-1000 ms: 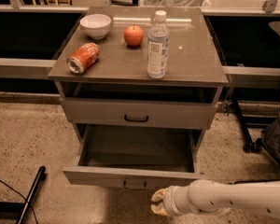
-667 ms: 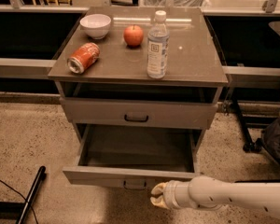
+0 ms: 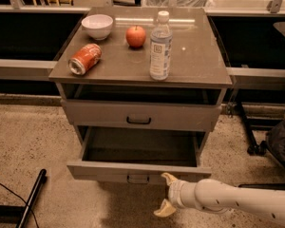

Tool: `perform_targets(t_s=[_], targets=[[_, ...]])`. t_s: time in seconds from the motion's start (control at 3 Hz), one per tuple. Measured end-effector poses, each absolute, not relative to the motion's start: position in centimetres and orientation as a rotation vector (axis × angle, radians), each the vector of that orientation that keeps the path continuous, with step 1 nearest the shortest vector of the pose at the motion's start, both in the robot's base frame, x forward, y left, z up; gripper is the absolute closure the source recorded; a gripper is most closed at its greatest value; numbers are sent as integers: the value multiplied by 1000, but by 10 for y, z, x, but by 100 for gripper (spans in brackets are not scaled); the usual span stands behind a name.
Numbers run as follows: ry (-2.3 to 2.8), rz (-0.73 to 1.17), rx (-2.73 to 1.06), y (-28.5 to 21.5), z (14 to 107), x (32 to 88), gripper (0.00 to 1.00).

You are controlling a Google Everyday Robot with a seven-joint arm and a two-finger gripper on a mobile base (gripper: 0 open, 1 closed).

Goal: Close middle drawer

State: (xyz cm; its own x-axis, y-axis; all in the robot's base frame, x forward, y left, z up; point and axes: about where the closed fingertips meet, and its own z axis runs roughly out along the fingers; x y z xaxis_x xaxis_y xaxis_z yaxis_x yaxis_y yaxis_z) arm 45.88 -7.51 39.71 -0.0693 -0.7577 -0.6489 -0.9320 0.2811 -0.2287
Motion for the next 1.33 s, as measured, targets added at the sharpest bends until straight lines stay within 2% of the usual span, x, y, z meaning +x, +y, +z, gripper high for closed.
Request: perform_targets(t_s=[0.33, 1.0, 1.33], targets=[[1867, 324, -1520, -75, 397, 459, 0], [1840, 390, -1528, -70, 391, 457, 0], [1689, 508, -1530, -72, 385, 490, 0]])
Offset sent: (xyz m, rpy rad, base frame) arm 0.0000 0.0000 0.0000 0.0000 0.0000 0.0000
